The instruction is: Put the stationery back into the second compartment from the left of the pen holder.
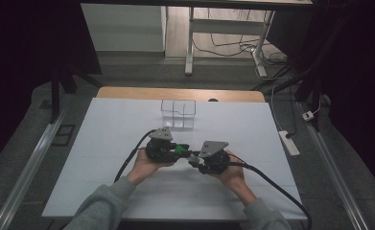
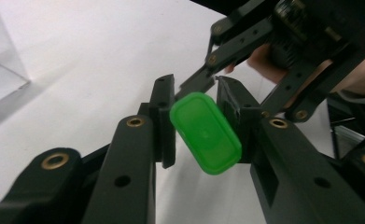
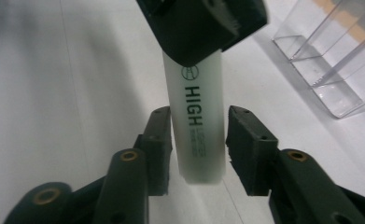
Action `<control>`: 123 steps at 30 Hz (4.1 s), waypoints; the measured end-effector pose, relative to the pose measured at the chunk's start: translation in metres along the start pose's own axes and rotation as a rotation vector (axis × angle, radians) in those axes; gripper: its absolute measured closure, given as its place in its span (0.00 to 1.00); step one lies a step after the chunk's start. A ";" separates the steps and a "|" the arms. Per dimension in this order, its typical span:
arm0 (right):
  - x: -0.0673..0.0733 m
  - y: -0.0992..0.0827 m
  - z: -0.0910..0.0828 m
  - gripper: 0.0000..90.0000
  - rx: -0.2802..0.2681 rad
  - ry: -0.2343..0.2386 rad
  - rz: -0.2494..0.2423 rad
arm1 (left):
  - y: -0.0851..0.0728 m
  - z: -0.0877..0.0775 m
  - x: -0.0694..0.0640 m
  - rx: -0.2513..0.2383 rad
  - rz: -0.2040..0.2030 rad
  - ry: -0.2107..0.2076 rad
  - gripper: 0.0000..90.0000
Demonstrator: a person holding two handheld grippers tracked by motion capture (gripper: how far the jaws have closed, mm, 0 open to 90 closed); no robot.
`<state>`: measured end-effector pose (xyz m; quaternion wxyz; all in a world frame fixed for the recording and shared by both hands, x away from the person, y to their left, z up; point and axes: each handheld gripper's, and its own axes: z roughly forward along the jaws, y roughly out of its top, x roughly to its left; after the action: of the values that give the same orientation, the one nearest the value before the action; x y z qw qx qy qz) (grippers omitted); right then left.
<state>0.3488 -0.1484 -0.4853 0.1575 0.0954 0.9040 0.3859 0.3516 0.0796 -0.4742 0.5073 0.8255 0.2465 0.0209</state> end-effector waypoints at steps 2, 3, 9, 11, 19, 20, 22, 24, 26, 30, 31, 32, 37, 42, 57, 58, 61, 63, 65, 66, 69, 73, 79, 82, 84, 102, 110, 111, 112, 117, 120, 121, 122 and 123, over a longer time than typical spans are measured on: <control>-0.003 0.001 -0.005 0.61 -0.017 0.005 0.022 | 0.000 -0.003 0.002 -0.007 -0.007 0.009 0.77; -0.003 0.001 -0.005 0.61 -0.017 0.005 0.022 | 0.000 -0.004 0.003 -0.010 -0.008 0.015 0.77; -0.010 -0.005 -0.016 0.55 -0.054 -0.010 0.081 | 0.000 -0.014 0.008 -0.019 -0.010 0.046 0.77; -0.013 -0.009 -0.020 0.52 -0.060 -0.015 0.113 | 0.000 -0.017 0.010 -0.027 -0.015 0.051 0.77; -0.016 -0.029 -0.038 0.44 -0.050 -0.098 0.182 | 0.000 -0.025 0.014 -0.029 -0.011 0.075 0.77; -0.016 -0.031 -0.041 0.43 -0.049 -0.105 0.195 | 0.000 -0.025 0.014 -0.028 -0.012 0.076 0.77; -0.018 -0.040 -0.047 0.42 -0.048 -0.127 0.228 | 0.000 -0.026 0.015 -0.030 -0.011 0.080 0.77; -0.018 -0.043 -0.049 0.42 -0.043 -0.136 0.231 | 0.001 -0.028 0.015 -0.031 -0.011 0.082 0.76; -0.018 -0.048 -0.053 0.42 -0.034 -0.149 0.243 | 0.002 -0.029 0.015 -0.034 -0.010 0.084 0.77; -0.019 -0.055 -0.061 0.42 -0.038 -0.162 0.264 | 0.002 -0.031 0.016 -0.036 -0.012 0.089 0.76; -0.018 -0.056 -0.063 0.42 -0.037 -0.167 0.270 | 0.002 -0.032 0.017 -0.036 -0.012 0.091 0.76; -0.018 -0.058 -0.064 0.41 -0.036 -0.168 0.273 | 0.002 -0.033 0.017 -0.039 -0.014 0.092 0.76; -0.015 -0.066 -0.069 0.41 -0.021 -0.179 0.279 | 0.008 -0.040 0.020 -0.052 -0.012 0.102 0.76; -0.015 -0.070 -0.072 0.41 -0.014 -0.185 0.280 | 0.018 -0.045 0.024 -0.066 -0.004 0.109 0.76; -0.016 -0.076 -0.072 0.41 0.008 -0.185 0.280 | 0.046 -0.061 0.048 -0.090 -0.014 0.151 0.76; -0.016 -0.077 -0.072 0.41 0.006 -0.185 0.282 | 0.049 -0.062 0.049 -0.086 -0.004 0.159 0.76; -0.016 -0.078 -0.073 0.41 0.012 -0.193 0.282 | 0.055 -0.064 0.051 -0.084 0.004 0.165 0.76; -0.015 -0.079 -0.072 0.41 0.011 -0.189 0.288 | 0.059 -0.066 0.053 -0.085 0.009 0.172 0.76; -0.015 -0.080 -0.072 0.41 0.015 -0.190 0.287 | 0.063 -0.067 0.055 -0.082 0.023 0.181 0.76; -0.015 -0.080 -0.072 0.41 0.016 -0.191 0.287 | 0.065 -0.067 0.055 -0.081 0.028 0.184 0.76; -0.015 -0.080 -0.072 0.41 0.015 -0.192 0.288 | 0.071 -0.069 0.058 -0.080 0.035 0.198 0.76; -0.015 -0.080 -0.071 0.41 0.020 -0.190 0.287 | 0.080 -0.073 0.064 -0.082 0.052 0.220 0.76; -0.015 -0.081 -0.072 0.41 0.023 -0.193 0.288 | 0.093 -0.079 0.073 -0.081 0.051 0.248 0.76; -0.015 -0.081 -0.072 0.41 0.022 -0.197 0.288 | 0.099 -0.080 0.080 -0.079 0.040 0.265 0.76; -0.015 -0.081 -0.072 0.41 0.012 -0.190 0.295 | 0.102 -0.080 0.084 -0.074 0.037 0.274 0.76; -0.017 -0.083 -0.072 0.41 0.013 -0.188 0.299 | 0.116 -0.040 0.122 0.054 -0.007 0.343 0.76; -0.015 -0.083 -0.073 0.41 0.019 -0.186 0.297 | 0.117 -0.022 0.127 0.123 -0.017 0.352 0.76; -0.015 -0.083 -0.073 0.41 0.018 -0.184 0.296 | 0.116 -0.020 0.128 0.128 -0.022 0.351 0.76; -0.015 -0.083 -0.073 0.41 0.019 -0.184 0.296 | 0.115 -0.018 0.128 0.136 -0.024 0.345 0.76; -0.015 -0.084 -0.072 0.40 0.024 -0.182 0.298 | 0.113 -0.012 0.129 0.162 -0.052 0.302 0.57; -0.016 -0.084 -0.072 0.40 0.031 -0.178 0.302 | 0.115 -0.015 0.124 0.152 -0.036 0.308 0.47; -0.016 -0.084 -0.071 0.40 0.033 -0.179 0.303 | 0.115 -0.017 0.123 0.149 -0.028 0.310 0.46; -0.016 -0.084 -0.071 0.40 0.031 -0.178 0.304 | 0.115 -0.020 0.121 0.142 -0.025 0.309 0.46; -0.016 -0.084 -0.072 0.40 0.031 -0.179 0.305 | 0.114 -0.022 0.120 0.134 -0.027 0.307 0.45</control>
<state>0.3337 -0.2585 -0.4965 0.1755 0.2679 0.8673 0.3812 0.4947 0.1076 -0.3929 0.4075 0.8413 0.3331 0.1235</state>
